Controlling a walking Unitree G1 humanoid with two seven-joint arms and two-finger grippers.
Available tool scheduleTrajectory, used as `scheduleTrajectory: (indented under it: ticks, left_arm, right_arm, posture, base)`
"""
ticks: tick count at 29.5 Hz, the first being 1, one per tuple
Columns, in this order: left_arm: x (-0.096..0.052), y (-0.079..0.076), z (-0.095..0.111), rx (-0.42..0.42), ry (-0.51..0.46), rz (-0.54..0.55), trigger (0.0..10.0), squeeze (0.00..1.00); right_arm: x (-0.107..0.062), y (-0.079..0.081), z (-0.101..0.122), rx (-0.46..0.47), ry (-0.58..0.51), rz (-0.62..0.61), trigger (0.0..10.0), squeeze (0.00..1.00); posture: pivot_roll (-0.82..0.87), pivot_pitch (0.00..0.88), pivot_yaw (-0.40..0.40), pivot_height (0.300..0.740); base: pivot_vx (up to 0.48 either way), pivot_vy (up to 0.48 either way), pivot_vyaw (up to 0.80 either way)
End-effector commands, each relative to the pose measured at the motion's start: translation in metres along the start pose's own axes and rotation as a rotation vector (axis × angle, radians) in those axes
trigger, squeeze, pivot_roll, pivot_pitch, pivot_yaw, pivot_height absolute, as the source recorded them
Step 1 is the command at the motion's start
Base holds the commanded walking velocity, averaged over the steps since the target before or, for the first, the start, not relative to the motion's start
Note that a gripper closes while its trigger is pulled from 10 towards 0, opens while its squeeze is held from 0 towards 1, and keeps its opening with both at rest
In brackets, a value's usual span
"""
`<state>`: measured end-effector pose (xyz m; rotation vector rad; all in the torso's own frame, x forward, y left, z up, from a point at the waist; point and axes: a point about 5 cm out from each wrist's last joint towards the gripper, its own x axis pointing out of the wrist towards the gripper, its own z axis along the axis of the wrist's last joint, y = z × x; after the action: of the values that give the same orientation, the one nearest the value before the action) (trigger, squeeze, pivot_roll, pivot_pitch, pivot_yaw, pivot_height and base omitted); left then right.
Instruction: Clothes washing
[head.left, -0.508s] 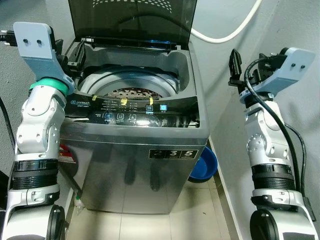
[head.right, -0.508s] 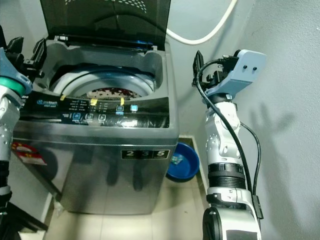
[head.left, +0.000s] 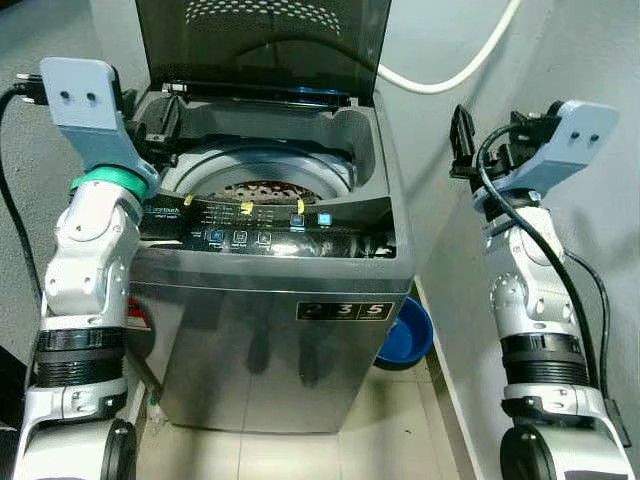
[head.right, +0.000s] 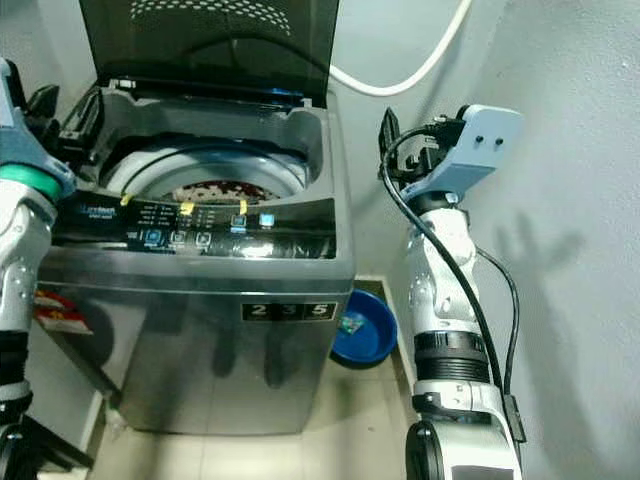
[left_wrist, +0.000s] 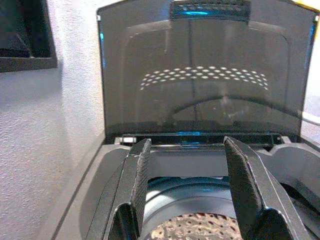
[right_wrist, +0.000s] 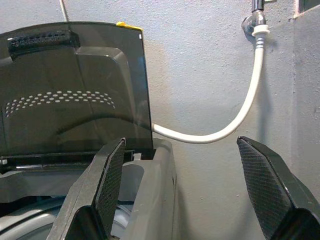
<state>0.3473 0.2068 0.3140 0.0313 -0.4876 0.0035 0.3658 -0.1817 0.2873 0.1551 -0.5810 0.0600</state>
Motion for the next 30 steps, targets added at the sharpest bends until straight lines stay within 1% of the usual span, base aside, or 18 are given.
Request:
scheduleTrajectory:
  ticks: [1, 9, 14, 21, 30]
  left_arm:
    - [-0.0007, -0.0012, -0.0047, 0.010, 0.012, -0.007, 10.0, 0.00]
    - [0.0005, -0.0014, -0.0059, 0.009, 0.009, -0.003, 10.0, 0.00]
    - [0.0011, -0.0015, -0.0040, -0.001, 0.002, 0.005, 10.0, 0.00]
    - [-0.0002, -0.0005, -0.0044, 0.010, 0.000, 0.009, 10.0, 0.00]
    - [-0.0008, -0.0006, -0.0014, 0.015, -0.011, 0.012, 10.0, 0.00]
  right_arm:
    - [-0.0029, -0.0036, 0.0007, -0.022, -0.003, -0.008, 10.0, 0.00]
    - [-0.0013, -0.0041, 0.0007, -0.033, -0.007, 0.000, 10.0, 0.00]
    - [0.0007, -0.0041, 0.0012, 0.004, -0.008, -0.018, 10.0, 0.00]
    - [0.0007, -0.0049, -0.0009, -0.035, 0.004, -0.016, 10.0, 0.00]
    - [0.0008, -0.0046, -0.0060, -0.046, 0.023, -0.005, 10.0, 0.00]
  posture:
    - [0.07, 0.010, 0.001, 0.740]
    - [0.07, 0.003, -0.005, 0.740]
    - [0.07, 0.000, -0.008, 0.740]
    - [0.08, 0.000, -0.013, 0.740]
    - [0.09, 0.000, -0.015, 0.740]
  base:
    - [0.000, 0.000, 0.00]
    - [0.000, 0.000, 0.00]
    - [0.000, 0.000, 0.00]
    - [0.000, 0.000, 0.00]
    - [0.000, 0.000, 0.78]
